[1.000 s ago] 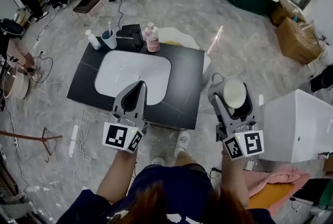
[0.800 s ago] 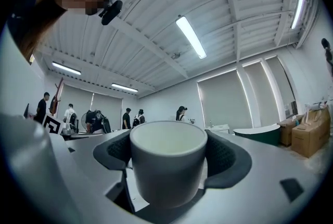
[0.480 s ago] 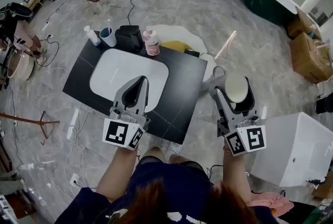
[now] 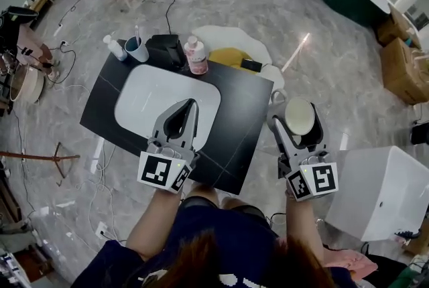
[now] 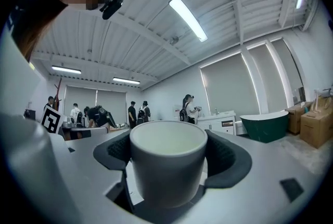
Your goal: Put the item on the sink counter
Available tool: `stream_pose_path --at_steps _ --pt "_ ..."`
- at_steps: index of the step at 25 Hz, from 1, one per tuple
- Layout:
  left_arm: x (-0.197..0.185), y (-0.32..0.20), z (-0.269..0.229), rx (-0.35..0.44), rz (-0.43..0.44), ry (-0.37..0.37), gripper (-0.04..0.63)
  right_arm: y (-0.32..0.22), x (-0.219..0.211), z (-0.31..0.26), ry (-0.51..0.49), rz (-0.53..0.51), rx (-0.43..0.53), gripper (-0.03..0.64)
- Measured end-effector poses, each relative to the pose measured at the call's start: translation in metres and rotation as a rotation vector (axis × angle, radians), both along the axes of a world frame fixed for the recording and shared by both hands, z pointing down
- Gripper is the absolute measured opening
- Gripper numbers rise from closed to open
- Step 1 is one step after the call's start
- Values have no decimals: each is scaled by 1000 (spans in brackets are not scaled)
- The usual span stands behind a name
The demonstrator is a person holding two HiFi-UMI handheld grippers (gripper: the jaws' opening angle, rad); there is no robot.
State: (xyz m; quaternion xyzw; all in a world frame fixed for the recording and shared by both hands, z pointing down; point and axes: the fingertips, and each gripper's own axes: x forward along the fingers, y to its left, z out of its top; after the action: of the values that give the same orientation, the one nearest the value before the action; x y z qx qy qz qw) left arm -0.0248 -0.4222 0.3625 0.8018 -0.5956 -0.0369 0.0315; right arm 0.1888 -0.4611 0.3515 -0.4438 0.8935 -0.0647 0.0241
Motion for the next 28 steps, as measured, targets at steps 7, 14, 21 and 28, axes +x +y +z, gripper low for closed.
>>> stream_pose_path --at_steps 7,14,21,28 --pt "-19 -54 30 -45 88 9 23 -43 -32 71 106 62 -74 431" --pt "-34 -95 60 -90 181 12 23 -73 -60 166 202 132 -204 431" --pt "-45 -119 84 -129 241 13 23 -91 -72 231 249 193 -270 431" --pt "-49 -131 104 -149 271 4 23 -96 -75 264 278 220 -278 431"
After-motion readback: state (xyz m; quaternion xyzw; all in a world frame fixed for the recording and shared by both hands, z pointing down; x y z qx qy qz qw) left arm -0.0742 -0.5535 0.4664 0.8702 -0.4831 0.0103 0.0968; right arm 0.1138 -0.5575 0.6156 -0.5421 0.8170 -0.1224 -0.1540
